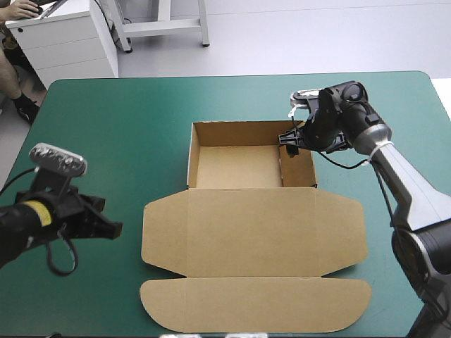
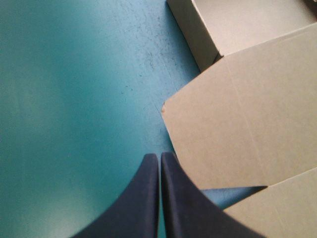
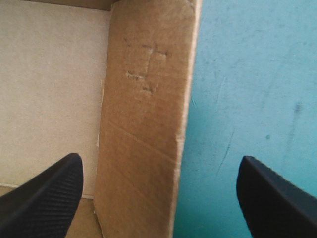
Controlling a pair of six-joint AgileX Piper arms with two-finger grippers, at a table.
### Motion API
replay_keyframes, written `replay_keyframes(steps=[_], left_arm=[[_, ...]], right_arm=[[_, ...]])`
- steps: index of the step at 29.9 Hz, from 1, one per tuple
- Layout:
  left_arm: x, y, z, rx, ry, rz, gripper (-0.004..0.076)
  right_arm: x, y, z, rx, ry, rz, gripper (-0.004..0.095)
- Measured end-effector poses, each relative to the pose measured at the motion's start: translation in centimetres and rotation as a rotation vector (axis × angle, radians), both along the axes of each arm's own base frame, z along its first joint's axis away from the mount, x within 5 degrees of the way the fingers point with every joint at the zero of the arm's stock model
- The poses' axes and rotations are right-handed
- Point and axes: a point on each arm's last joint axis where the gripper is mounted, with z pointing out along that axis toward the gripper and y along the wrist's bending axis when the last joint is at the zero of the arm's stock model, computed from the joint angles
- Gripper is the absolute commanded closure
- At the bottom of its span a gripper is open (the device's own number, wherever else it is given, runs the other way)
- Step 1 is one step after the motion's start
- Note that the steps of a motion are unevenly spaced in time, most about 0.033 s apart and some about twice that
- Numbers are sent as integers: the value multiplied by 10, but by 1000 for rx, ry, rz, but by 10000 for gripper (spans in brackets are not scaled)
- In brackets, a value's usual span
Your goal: Fold the box
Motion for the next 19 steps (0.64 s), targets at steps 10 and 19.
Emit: replay_keyframes(steps=[10,19], left_arm=[[-53,32,-54,19,-85,18,730],[-61,35,-102,25,-80,11,731]], right_arm=[[18,9,-42,-4,100,-5,127],[22,11,-58,-18,149,-9,416]])
